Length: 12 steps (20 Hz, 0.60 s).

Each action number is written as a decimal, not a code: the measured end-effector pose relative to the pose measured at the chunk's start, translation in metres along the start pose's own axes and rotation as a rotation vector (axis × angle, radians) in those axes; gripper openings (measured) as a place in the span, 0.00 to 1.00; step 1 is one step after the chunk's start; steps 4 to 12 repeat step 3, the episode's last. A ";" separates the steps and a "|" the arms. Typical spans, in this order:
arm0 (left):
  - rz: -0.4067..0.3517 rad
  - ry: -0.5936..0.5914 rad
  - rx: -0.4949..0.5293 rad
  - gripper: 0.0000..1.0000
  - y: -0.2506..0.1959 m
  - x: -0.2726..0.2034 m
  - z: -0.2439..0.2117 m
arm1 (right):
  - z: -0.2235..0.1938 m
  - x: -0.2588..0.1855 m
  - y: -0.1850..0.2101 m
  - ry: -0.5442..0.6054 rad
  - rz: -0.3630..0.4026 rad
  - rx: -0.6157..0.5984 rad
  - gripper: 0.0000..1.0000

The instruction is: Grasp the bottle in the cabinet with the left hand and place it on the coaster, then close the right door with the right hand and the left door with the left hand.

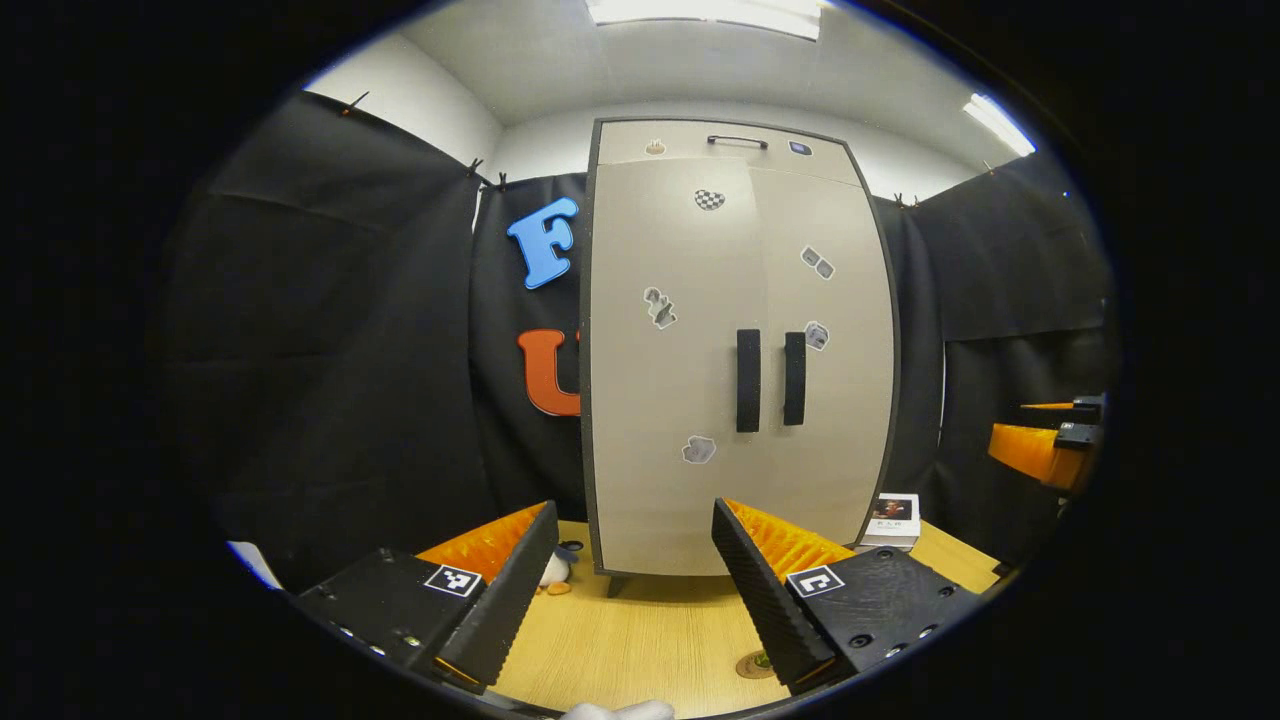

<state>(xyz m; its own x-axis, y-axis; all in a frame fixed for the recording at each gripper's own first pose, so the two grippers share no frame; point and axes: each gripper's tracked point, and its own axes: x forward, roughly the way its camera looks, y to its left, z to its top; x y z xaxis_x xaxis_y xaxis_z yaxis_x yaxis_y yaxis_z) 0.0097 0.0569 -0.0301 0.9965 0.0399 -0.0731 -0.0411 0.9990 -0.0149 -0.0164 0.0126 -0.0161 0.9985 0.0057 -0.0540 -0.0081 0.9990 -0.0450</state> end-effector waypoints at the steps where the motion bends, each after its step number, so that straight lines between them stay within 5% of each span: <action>1: -0.001 0.000 -0.003 0.95 0.000 0.000 0.000 | 0.001 0.000 -0.001 -0.001 -0.004 0.001 0.95; 12: -0.004 -0.002 -0.004 0.95 0.001 0.000 0.000 | 0.001 0.001 -0.001 -0.001 -0.006 0.001 0.95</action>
